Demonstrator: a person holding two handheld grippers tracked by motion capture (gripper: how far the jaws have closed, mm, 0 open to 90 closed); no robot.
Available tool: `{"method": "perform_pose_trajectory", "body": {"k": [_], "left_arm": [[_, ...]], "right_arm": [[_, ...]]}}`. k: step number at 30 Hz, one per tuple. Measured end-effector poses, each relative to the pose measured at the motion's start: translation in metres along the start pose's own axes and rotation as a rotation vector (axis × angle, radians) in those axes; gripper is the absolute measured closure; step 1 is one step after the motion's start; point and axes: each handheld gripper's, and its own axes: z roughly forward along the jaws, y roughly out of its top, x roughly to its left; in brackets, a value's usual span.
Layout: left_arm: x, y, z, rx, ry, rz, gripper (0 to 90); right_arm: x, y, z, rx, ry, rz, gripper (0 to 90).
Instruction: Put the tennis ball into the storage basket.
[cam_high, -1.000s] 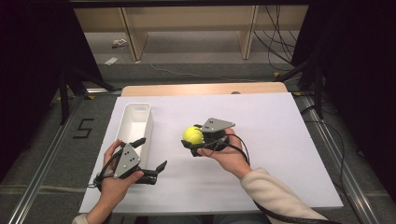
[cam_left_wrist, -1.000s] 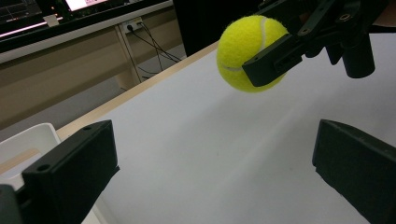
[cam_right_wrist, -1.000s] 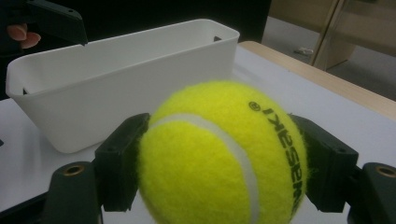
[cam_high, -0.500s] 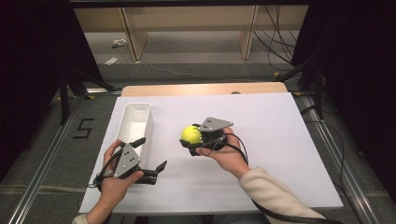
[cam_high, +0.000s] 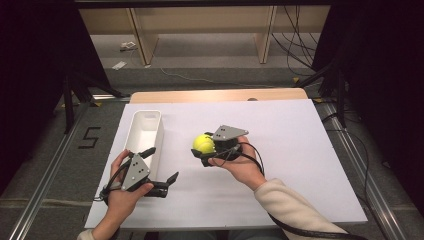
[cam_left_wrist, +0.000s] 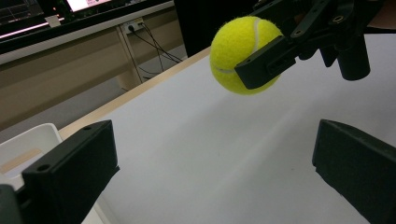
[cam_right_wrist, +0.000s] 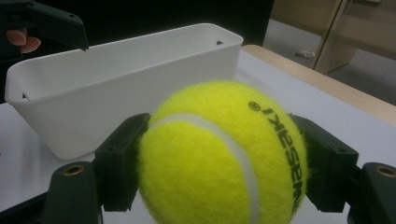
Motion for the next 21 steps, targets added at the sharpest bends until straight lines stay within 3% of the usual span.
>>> {"method": "perform_pose_trajectory", "body": {"k": [21], "left_arm": [[0.0000,0.0001,0.0000,-0.001,0.000,0.000,0.0]], "right_arm": [[0.0003,0.0032,0.0051,-0.006,-0.001,-0.007,26.8]]}}
